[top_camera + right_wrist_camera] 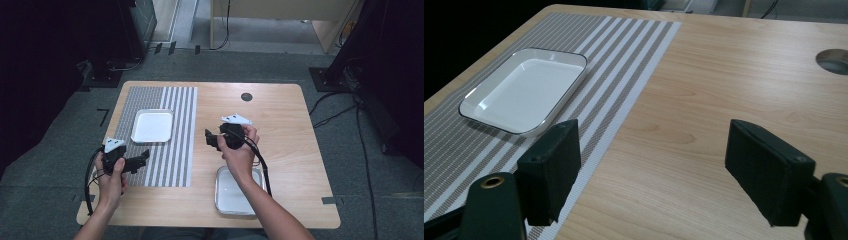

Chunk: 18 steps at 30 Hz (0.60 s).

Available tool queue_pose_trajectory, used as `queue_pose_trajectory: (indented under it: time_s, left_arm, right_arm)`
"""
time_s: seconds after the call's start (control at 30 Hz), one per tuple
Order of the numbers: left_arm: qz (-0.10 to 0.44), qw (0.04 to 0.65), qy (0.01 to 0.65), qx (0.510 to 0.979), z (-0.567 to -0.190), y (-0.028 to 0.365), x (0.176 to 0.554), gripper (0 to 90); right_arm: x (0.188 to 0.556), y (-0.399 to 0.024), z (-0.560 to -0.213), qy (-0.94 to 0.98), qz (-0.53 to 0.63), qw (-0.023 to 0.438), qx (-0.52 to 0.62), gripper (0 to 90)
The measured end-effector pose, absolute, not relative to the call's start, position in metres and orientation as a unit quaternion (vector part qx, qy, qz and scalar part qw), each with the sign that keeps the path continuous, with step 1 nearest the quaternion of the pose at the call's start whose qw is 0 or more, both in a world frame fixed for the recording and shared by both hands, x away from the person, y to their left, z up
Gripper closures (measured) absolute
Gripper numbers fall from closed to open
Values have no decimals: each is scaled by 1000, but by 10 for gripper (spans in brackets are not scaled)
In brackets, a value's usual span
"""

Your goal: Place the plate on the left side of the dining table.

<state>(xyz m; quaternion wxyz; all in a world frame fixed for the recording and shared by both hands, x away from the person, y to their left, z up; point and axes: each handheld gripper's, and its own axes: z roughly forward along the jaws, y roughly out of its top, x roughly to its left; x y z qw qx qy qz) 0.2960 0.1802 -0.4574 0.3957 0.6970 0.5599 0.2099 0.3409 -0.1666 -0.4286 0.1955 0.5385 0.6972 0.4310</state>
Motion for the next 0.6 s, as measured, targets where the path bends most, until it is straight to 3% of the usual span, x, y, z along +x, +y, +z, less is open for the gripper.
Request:
queue_pose_trajectory:
  time_s: [0.6]
  left_arm:
    - [207,403,551,701,-465,183,267,93]
  right_arm:
    - [310,-218,-439,698,428,206,536,217]
